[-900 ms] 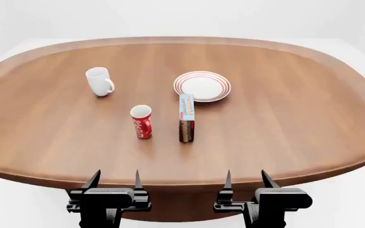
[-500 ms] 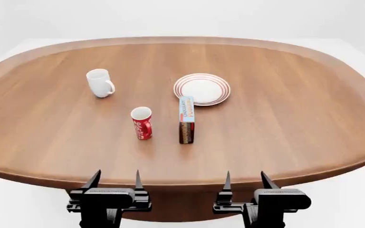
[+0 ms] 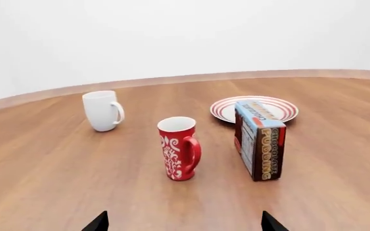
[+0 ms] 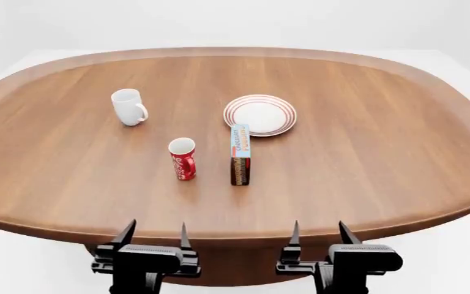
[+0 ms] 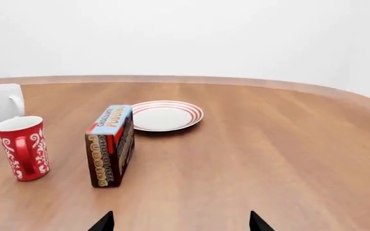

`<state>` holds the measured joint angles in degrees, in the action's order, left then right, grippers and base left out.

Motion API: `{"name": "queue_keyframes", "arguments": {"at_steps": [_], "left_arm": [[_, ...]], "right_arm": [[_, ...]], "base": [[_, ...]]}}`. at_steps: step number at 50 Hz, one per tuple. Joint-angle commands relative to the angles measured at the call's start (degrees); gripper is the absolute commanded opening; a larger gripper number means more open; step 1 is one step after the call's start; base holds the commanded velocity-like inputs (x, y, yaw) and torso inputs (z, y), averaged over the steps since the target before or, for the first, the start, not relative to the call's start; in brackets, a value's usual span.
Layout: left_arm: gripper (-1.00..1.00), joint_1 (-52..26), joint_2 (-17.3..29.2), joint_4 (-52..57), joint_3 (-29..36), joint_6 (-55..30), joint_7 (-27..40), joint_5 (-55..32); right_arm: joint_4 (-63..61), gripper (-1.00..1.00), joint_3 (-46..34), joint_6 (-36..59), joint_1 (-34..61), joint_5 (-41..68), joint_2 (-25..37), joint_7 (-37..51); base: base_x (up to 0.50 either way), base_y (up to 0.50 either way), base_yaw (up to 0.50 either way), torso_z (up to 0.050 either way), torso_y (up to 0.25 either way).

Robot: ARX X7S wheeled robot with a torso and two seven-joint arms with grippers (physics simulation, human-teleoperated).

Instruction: Pick up the white mug and put it on the plate, and put the chocolate pudding to the right of the plate.

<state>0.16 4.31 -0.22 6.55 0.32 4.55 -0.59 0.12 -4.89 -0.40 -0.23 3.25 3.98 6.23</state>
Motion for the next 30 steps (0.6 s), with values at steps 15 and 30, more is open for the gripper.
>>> {"name": "queue_keyframes", "arguments": {"at_steps": [15, 30], "left_arm": [[1.00, 0.6, 4.8, 45.9, -10.9, -13.7, 7.2, 6.1], [1.00, 1.2, 6.1, 57.6, -23.0, -13.6, 10.2, 1.6]], "right_arm": [[-38.7, 1.00, 15.4, 11.9, 6.8, 9.0, 7.1, 6.1], [-49.2, 1.00, 23.5, 3.9, 9.5, 10.8, 10.2, 7.0]], "base": [[0.00, 0.00, 0.00, 0.000, 0.000], [0.00, 0.00, 0.00, 0.000, 0.000]]}}
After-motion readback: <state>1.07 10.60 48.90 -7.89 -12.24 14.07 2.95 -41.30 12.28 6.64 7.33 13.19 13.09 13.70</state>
